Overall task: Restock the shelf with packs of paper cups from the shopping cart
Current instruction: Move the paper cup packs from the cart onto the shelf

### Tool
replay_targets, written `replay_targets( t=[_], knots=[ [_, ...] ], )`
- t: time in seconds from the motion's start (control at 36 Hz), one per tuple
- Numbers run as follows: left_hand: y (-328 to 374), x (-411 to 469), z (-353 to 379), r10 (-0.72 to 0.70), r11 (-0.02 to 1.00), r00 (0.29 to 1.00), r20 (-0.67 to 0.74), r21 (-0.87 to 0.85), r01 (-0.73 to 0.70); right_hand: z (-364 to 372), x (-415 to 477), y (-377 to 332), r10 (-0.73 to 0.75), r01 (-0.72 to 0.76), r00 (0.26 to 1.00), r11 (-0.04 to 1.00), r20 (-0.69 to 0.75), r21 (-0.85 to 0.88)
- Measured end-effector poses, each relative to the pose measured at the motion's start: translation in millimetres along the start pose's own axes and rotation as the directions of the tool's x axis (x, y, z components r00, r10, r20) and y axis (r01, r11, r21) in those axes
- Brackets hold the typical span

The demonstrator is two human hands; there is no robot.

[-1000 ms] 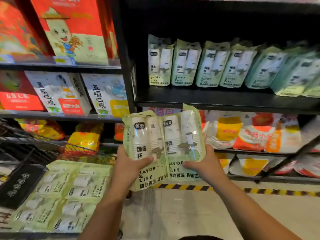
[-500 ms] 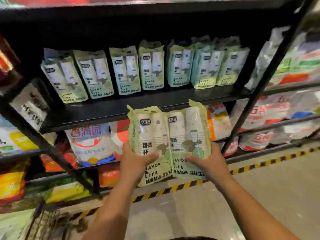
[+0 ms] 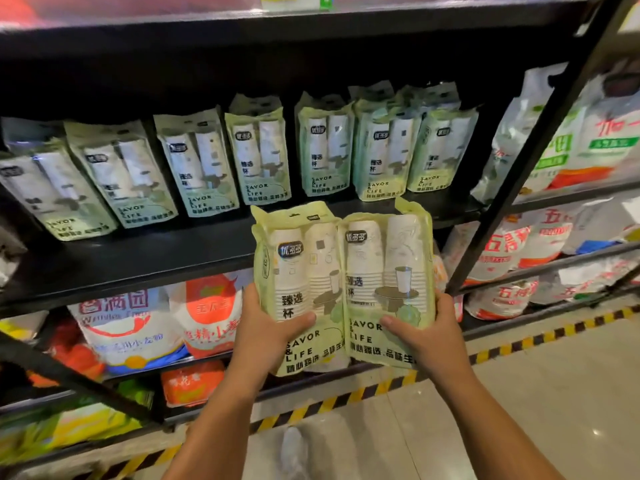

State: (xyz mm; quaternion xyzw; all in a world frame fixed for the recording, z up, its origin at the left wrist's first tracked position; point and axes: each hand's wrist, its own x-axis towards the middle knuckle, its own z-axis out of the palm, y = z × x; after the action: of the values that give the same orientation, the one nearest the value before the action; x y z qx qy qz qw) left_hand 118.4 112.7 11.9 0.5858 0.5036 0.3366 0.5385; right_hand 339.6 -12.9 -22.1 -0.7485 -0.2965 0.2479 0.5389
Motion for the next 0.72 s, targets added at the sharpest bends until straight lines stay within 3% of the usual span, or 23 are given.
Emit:
replay_targets(
  t=[0.5, 0.72],
  knots=[
    [22, 246, -25, 0.141, 0.988, 0.984, 0.106, -0.085, -0.132, 101, 189, -60, -0.153, 0.152, 0.988, 0.987, -0.019, -0.042],
    [5, 298, -39, 0.07, 0.997, 0.994, 0.079, -0.023, -0.069, 140, 235, -42, -0.223, 0.221, 0.975, 0.974, -0.018, -0.054]
  ],
)
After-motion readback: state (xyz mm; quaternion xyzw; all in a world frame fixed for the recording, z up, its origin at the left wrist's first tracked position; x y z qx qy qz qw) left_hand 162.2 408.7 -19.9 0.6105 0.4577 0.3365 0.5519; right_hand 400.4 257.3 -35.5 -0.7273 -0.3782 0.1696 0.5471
